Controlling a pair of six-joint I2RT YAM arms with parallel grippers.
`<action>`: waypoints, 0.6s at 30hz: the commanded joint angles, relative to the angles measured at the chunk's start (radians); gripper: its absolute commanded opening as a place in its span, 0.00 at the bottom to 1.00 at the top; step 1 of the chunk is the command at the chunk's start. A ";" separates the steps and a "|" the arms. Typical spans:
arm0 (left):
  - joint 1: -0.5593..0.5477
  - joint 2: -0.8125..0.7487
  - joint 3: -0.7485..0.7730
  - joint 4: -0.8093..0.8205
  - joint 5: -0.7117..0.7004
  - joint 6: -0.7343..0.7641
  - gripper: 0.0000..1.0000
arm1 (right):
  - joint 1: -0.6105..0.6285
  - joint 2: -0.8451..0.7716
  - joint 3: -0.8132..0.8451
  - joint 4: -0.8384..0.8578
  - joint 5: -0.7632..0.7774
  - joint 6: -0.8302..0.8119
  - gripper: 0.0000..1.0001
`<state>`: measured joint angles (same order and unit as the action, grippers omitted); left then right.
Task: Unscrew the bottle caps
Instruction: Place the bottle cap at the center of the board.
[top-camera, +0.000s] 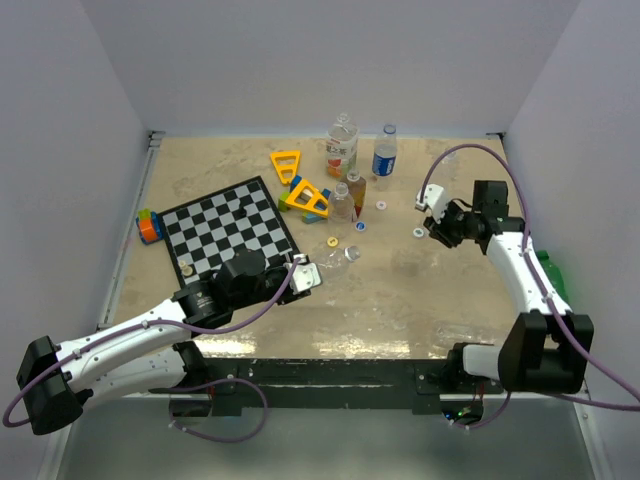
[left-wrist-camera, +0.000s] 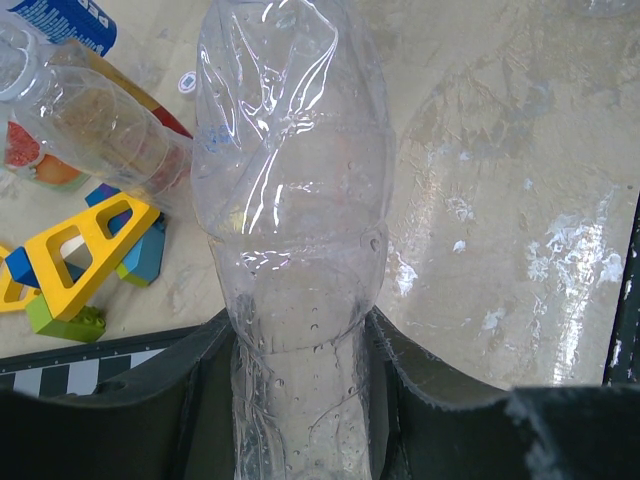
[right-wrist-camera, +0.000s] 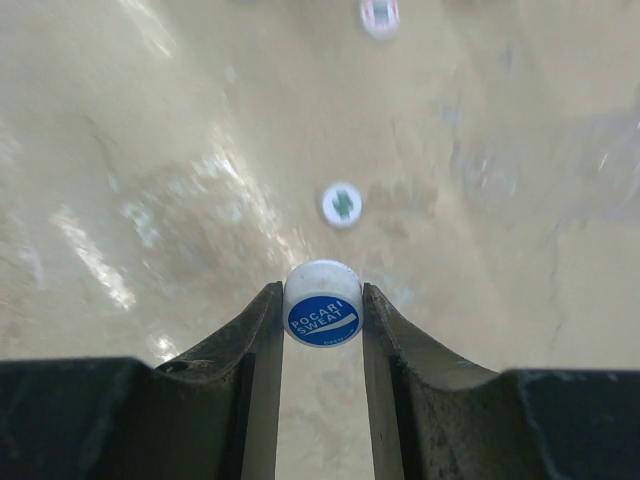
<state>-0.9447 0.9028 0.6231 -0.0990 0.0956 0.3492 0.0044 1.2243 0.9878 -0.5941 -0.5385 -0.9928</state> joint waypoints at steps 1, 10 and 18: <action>0.003 -0.019 0.001 0.016 0.001 -0.019 0.00 | -0.078 0.053 -0.093 0.208 0.155 0.101 0.05; 0.003 -0.018 0.000 0.016 0.000 -0.019 0.00 | -0.083 0.225 -0.130 0.448 0.216 0.169 0.19; 0.003 -0.018 -0.002 0.018 0.000 -0.019 0.00 | -0.083 0.337 -0.112 0.547 0.242 0.213 0.29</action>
<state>-0.9443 0.9016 0.6231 -0.0990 0.0956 0.3492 -0.0788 1.5597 0.8322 -0.1524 -0.3214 -0.8234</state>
